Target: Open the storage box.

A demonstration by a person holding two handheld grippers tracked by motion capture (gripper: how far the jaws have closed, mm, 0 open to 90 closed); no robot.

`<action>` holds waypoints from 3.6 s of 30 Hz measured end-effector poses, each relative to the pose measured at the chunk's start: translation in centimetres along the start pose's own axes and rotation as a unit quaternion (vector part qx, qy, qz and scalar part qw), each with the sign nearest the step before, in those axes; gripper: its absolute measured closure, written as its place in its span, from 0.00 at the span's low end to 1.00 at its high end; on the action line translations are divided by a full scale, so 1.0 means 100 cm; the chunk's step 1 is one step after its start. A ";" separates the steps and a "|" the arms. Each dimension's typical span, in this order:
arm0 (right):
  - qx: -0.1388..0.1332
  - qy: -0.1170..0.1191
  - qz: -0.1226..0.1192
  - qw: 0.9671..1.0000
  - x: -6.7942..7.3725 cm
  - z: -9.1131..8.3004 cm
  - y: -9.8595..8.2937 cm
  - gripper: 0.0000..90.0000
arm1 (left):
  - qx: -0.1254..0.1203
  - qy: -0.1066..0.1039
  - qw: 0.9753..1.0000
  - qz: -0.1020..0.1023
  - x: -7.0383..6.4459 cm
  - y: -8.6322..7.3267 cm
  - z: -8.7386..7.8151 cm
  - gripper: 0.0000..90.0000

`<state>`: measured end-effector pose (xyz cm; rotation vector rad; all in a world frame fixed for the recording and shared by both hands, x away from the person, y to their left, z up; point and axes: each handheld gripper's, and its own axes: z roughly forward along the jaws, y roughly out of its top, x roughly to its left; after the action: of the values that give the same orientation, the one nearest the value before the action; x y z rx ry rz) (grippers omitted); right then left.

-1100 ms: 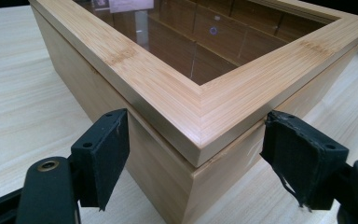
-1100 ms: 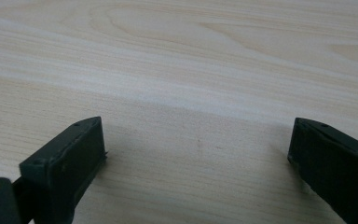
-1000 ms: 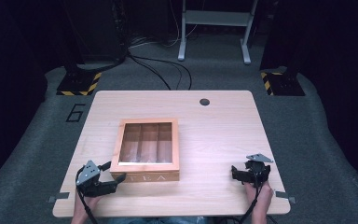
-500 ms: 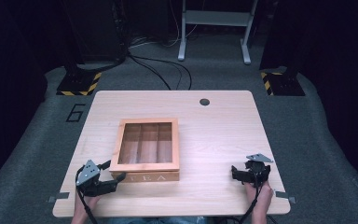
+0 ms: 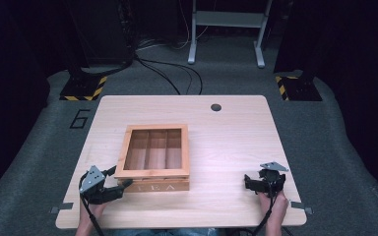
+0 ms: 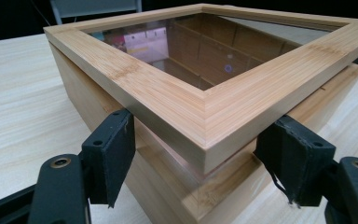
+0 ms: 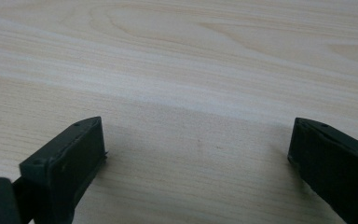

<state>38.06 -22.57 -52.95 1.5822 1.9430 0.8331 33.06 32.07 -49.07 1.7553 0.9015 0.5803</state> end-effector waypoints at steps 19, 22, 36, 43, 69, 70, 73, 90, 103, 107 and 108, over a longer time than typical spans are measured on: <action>0.000 -0.001 0.000 1.000 0.000 0.000 0.000 0.04 | -0.043 0.041 0.998 0.013 0.006 0.022 0.003 0.35; 0.000 0.000 0.000 1.000 0.000 0.000 0.000 0.04 | -0.049 0.042 0.998 0.014 0.007 0.024 0.004 0.35; 0.000 0.000 0.000 1.000 0.000 0.000 0.000 0.04 | -0.061 0.059 0.996 0.033 0.009 0.041 0.004 0.39; 0.000 0.000 0.000 1.000 0.000 0.000 0.000 0.04 | -0.061 0.077 0.994 0.037 0.009 0.046 0.004 0.47; 0.000 0.000 0.000 1.000 0.000 0.000 0.000 0.04 | -0.058 0.097 0.994 0.011 0.016 0.053 0.002 0.70; 0.000 0.000 0.000 1.000 0.000 0.000 0.000 0.04 | -0.060 0.099 0.993 0.009 0.016 0.053 0.003 0.70; 0.000 0.000 0.000 1.000 0.000 0.000 0.000 0.04 | -0.058 0.100 0.993 0.010 0.017 0.055 0.003 0.70; 0.000 0.000 0.000 1.000 0.000 0.000 0.000 0.04 | -0.060 0.113 0.992 0.014 0.018 0.079 0.005 0.67; 0.000 0.000 0.000 1.000 0.000 0.000 0.000 0.04 | -0.058 0.120 0.991 0.017 0.021 0.093 0.008 0.68; 0.000 0.000 0.000 1.000 0.000 0.000 0.000 0.04 | -0.056 0.119 0.991 0.016 0.023 0.099 0.009 0.68; 0.000 0.000 0.000 1.000 0.000 0.000 0.000 0.04 | -0.055 0.119 0.991 0.015 0.024 0.100 0.009 0.68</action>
<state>38.06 -22.57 -52.95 1.5818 1.9433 0.8340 38.19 31.60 -40.08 1.6255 0.9879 0.8571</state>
